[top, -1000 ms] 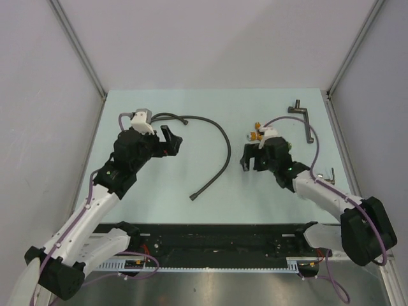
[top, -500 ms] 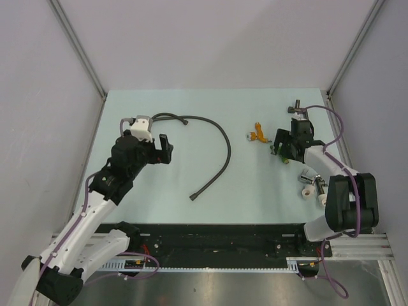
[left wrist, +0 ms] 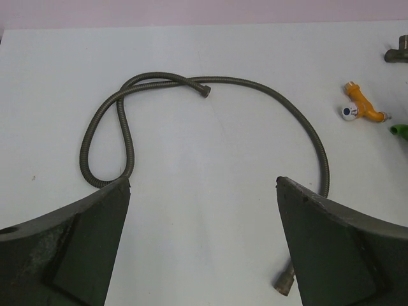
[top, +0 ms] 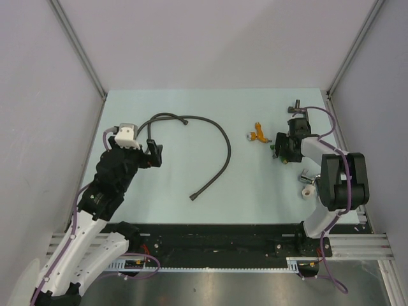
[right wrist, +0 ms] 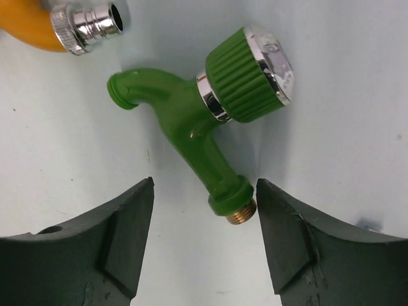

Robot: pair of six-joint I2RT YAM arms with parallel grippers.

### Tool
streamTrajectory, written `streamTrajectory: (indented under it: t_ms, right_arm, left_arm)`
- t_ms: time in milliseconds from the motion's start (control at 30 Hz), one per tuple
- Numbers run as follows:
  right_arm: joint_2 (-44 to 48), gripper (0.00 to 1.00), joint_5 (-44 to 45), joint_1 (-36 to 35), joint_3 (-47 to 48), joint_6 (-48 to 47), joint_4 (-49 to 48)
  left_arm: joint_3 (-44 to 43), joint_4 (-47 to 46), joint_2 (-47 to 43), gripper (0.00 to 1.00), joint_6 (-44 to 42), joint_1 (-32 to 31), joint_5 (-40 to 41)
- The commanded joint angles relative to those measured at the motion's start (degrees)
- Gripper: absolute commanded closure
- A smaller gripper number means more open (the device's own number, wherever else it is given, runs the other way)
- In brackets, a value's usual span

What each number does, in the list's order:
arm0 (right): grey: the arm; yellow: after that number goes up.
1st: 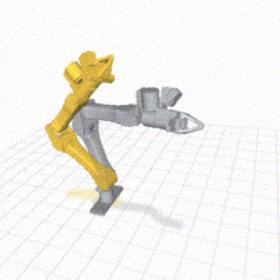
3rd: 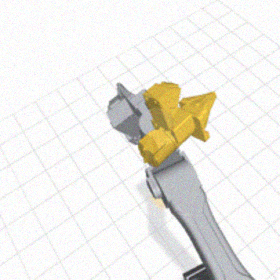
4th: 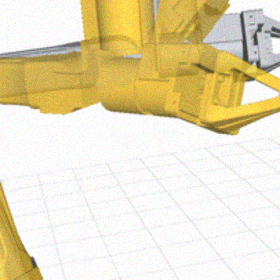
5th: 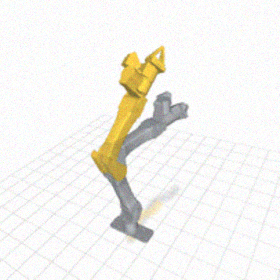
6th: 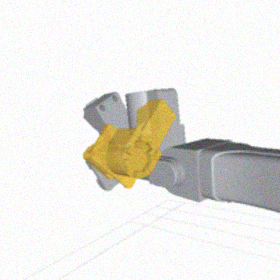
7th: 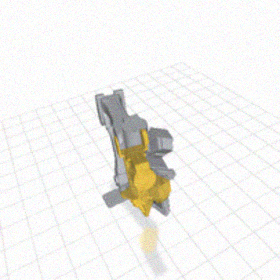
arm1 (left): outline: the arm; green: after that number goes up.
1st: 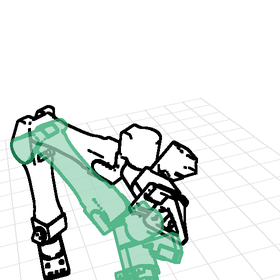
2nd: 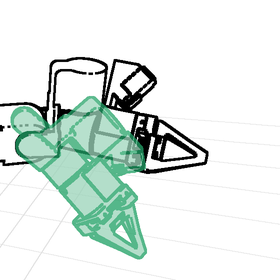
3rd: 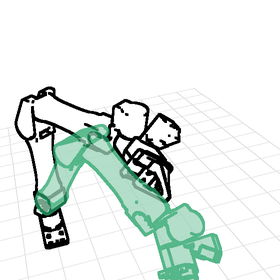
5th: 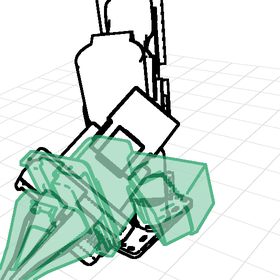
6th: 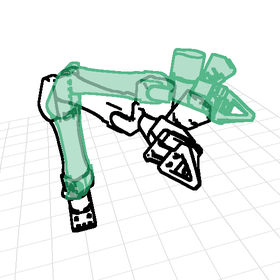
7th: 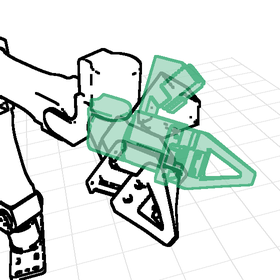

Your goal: Install the water faucets

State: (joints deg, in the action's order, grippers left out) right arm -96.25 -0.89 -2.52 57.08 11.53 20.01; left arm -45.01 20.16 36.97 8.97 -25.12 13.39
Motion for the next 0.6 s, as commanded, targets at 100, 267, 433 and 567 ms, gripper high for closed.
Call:
streamTrajectory:
  t_ms: [100,267,433,567]
  right_arm:
    - [-3.9,0.34,-0.1,-1.5,2.8,-2.5,2.4]
    - [-4.9,0.46,3.5,-3.0,3.5,-3.4,3.9]
    - [-2.8,0.75,6.1,-5.1,3.6,-5.0,4.5]
    - [1.7,0.91,10.0,-8.9,3.5,-5.9,4.6]
  left_arm:
    - [0.6,-2.1,-0.8,0.0,-1.4,-0.1,0.2]
    - [0.6,-2.3,-0.8,0.0,-1.2,-0.1,0.0]
    - [0.6,-2.7,-0.5,0.0,-0.2,-0.1,-1.6]
    - [0.5,-3.3,-0.3,0.0,1.1,-0.1,-4.2]
